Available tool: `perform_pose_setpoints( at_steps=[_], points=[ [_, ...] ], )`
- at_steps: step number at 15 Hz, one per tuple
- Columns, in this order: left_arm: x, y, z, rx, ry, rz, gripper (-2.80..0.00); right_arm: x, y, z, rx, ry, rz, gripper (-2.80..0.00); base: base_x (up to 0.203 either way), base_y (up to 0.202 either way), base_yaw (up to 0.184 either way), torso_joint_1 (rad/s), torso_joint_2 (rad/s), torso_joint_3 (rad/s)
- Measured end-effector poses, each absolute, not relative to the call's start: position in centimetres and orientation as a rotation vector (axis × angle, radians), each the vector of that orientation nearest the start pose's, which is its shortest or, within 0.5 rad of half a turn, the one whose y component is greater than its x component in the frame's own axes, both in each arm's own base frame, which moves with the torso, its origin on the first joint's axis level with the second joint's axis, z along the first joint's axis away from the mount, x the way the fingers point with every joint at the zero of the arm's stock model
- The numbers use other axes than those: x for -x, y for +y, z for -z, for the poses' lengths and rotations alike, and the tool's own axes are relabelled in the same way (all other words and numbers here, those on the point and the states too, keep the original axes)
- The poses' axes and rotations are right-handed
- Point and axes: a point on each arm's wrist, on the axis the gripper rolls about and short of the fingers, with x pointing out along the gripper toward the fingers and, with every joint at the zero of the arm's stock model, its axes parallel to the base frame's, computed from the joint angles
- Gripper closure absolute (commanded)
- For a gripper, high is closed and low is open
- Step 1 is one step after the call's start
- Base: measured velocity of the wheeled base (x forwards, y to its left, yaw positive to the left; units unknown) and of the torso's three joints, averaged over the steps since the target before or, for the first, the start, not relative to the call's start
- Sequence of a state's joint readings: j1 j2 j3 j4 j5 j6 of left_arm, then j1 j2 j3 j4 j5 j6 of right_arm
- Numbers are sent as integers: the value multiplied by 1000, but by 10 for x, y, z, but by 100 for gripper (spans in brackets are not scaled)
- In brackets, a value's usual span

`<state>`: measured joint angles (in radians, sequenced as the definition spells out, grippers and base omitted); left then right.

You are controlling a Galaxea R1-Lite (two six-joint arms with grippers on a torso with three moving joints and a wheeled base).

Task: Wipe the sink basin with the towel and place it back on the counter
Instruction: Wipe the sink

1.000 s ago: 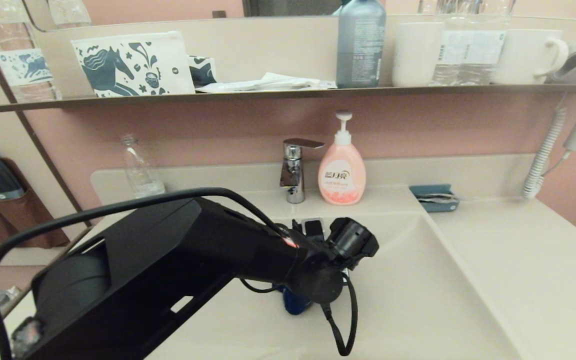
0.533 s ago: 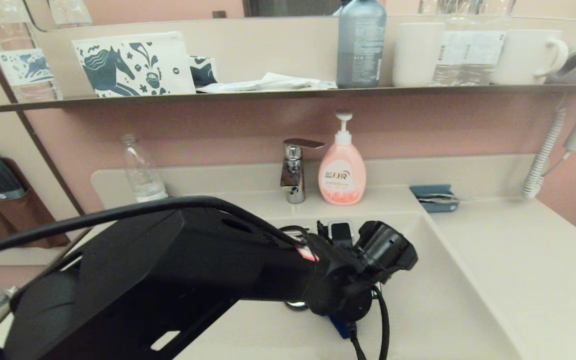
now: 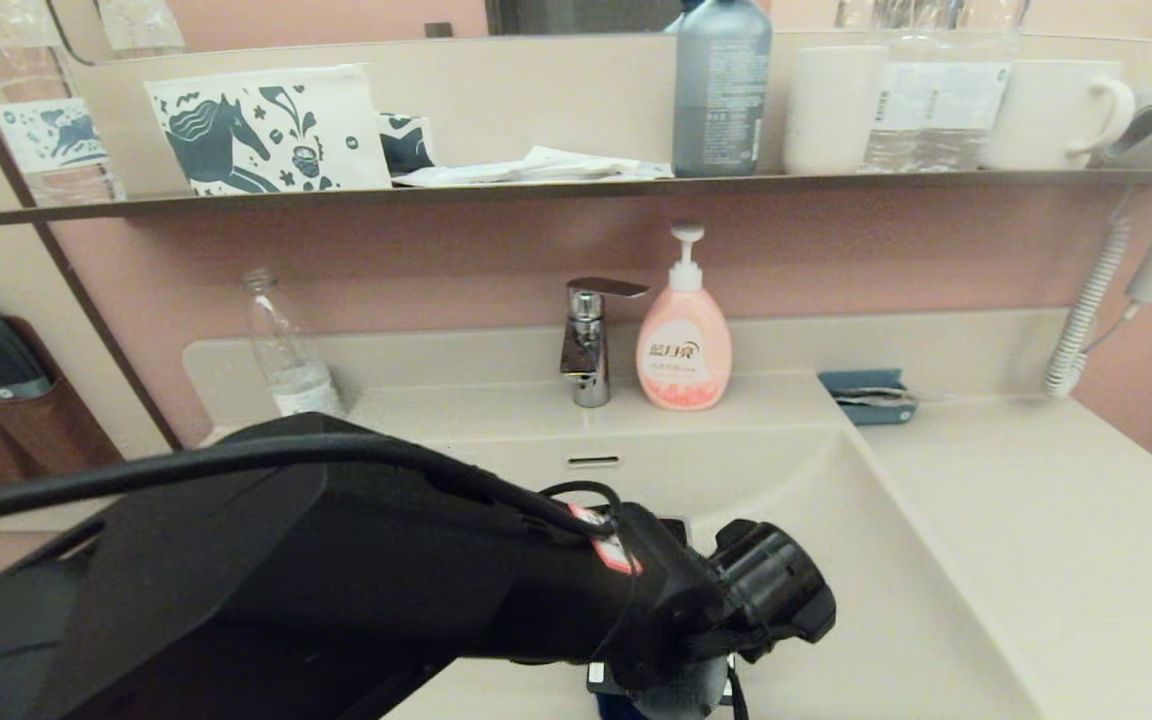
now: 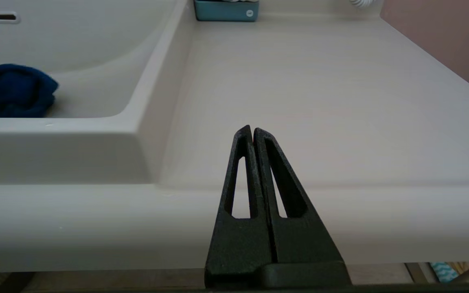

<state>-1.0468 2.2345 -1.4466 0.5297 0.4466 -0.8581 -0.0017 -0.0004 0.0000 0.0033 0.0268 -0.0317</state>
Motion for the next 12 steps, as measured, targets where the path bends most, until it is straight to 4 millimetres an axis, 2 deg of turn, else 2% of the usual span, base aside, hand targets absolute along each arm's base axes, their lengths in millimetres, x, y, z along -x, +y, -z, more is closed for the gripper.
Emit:
perform_pose_setpoints(
  at_steps=[3, 6, 10, 12],
  points=[
    [-198, -298, -64, -223, 1136, -26, 0, 23, 1, -75, 31, 3, -26, 0, 0, 0, 0, 0, 0, 0],
    [-198, -266, -75, -276, 1194, -92, 0, 23, 1, -75, 32, 3, -25, 0, 0, 0, 0, 0, 0, 0],
    [-215, -221, -90, -305, 1207, -148, 0, 23, 1, -75, 32, 3, -25, 0, 0, 0, 0, 0, 0, 0],
    [-228, -209, -98, -294, 1154, -155, 0, 23, 1, -75, 32, 2, -25, 0, 0, 0, 0, 0, 0, 0]
  ],
)
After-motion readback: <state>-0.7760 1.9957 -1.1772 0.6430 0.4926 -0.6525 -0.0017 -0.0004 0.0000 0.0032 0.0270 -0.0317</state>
